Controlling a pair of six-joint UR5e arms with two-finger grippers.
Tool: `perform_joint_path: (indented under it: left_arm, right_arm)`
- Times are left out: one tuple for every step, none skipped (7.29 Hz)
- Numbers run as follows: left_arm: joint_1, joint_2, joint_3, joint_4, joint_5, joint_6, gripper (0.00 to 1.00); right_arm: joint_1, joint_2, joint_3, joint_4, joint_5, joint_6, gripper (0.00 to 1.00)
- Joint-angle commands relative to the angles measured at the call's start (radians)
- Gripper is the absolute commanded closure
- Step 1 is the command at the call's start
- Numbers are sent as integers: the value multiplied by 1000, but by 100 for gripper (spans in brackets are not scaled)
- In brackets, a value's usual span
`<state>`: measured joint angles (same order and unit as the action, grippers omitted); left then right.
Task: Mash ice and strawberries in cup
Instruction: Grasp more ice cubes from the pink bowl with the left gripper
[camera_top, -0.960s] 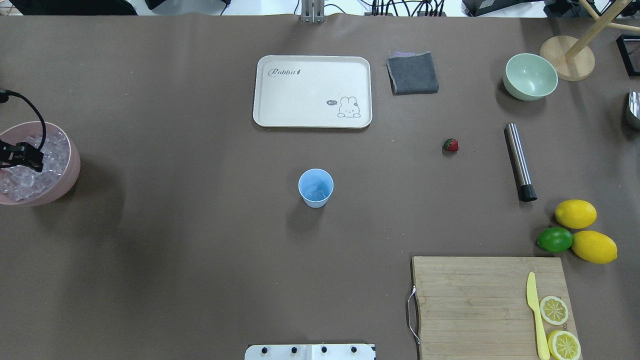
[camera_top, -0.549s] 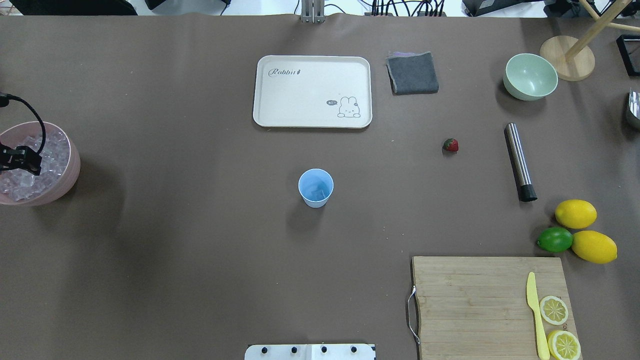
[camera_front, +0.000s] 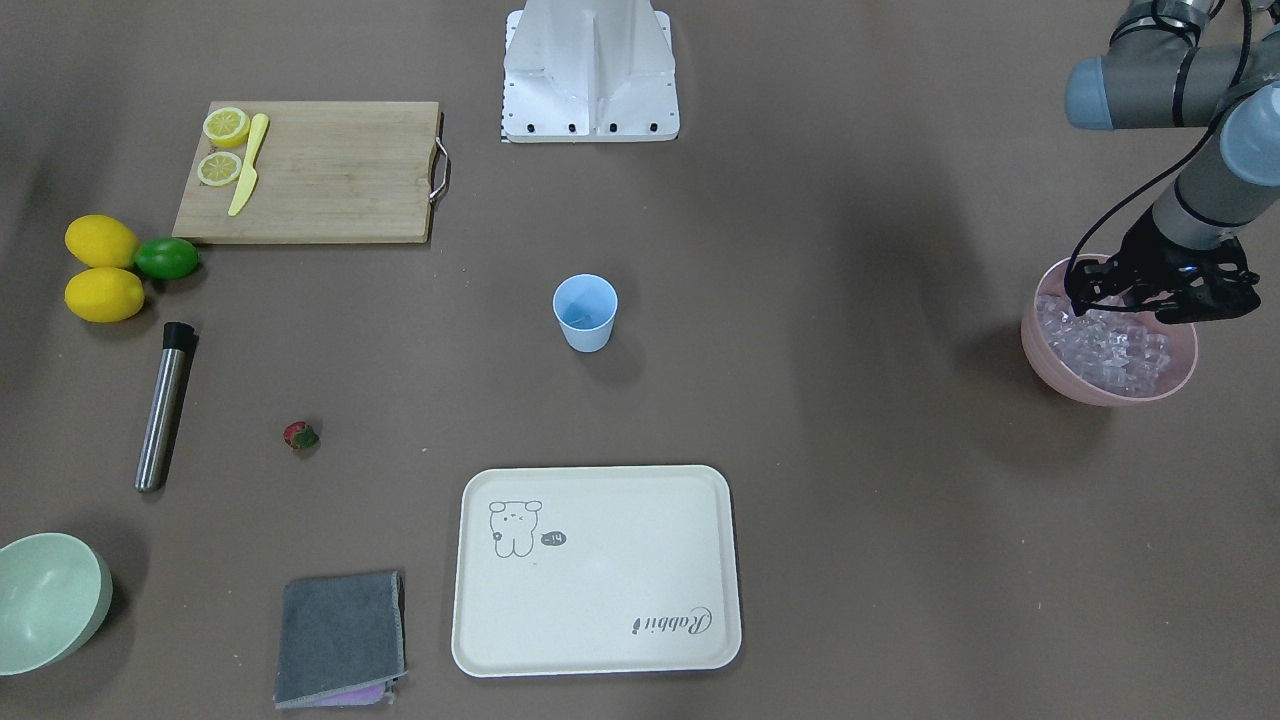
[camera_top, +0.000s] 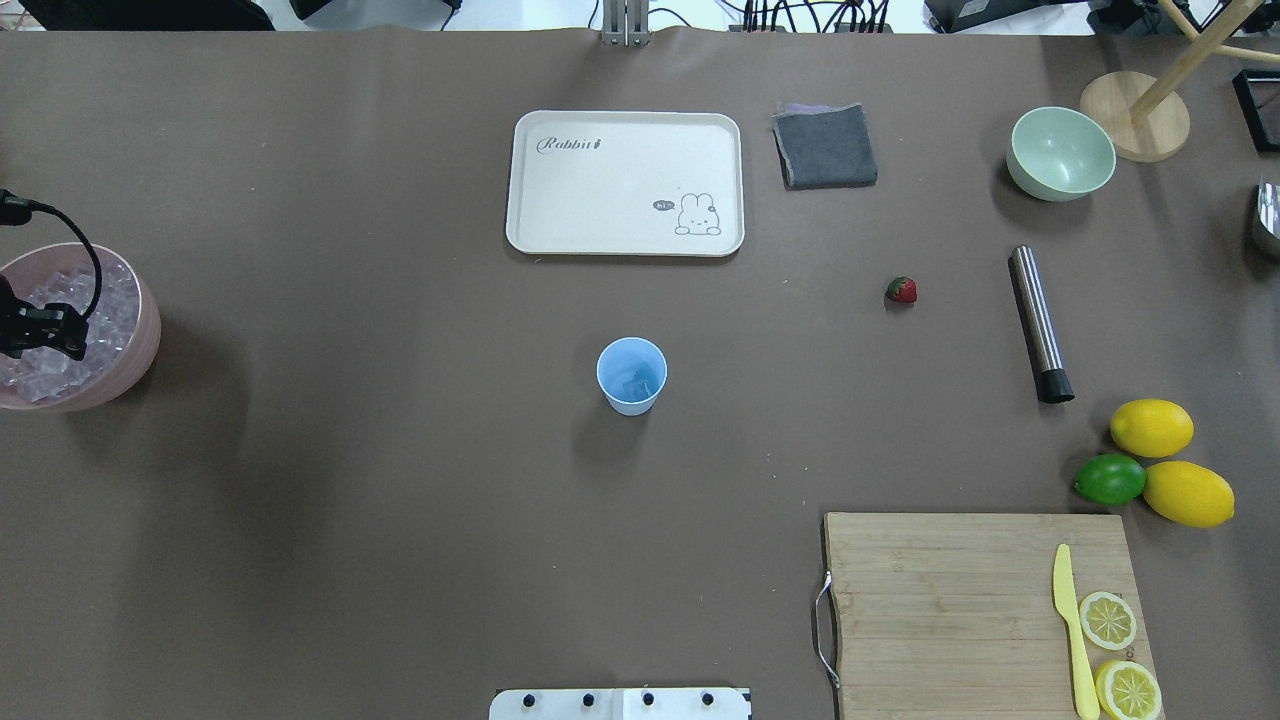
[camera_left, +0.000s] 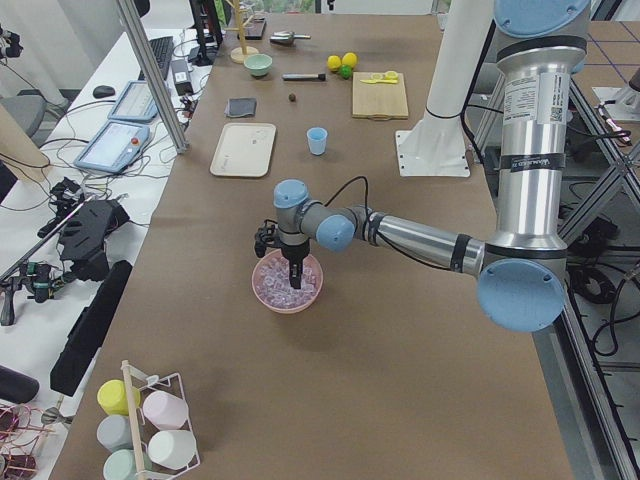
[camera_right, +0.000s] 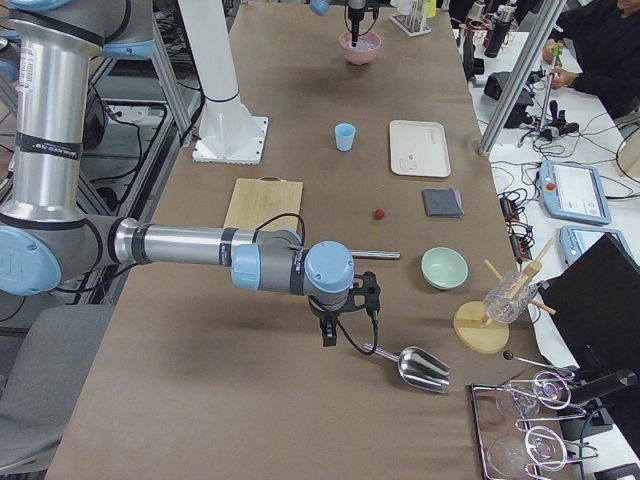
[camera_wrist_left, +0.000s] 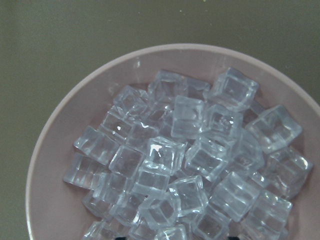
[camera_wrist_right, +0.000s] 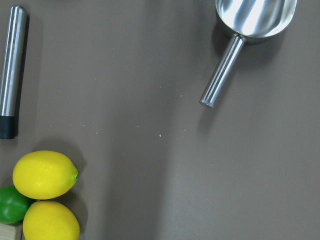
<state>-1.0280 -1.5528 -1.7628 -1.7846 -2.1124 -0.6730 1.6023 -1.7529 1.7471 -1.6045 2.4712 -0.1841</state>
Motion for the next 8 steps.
perform_joint_path:
  left_arm:
    - [2,-1,5,-1,0,0,67]
    - [2,-3,8,1,0,0,100]
    - [2,-1,8,1,0,1,100]
    - [2,-3,8,2,2,9,100]
    - [-4,-1,-13,4,0,13,100]
    - [-33,8,-85,19,-21,36,100]
    - [-106,-7,-140,83,-68,76,100]
    - [-128,-32,-197,120,-84,75,100]
  right_arm:
    - [1,-3,5,0,2,0,0]
    - [1,-4,6,0,20,0,0]
    - [2,-5,8,1,38,-2,0]
    - [2,-8,9,2,38,-2,0]
    - [2,-8,11,2,38,-2,0]
    - [2,-8,15,2,40,-2,0]
    - [2,-7,14,2,43,0,0]
    - [2,-7,15,2,43,0,0]
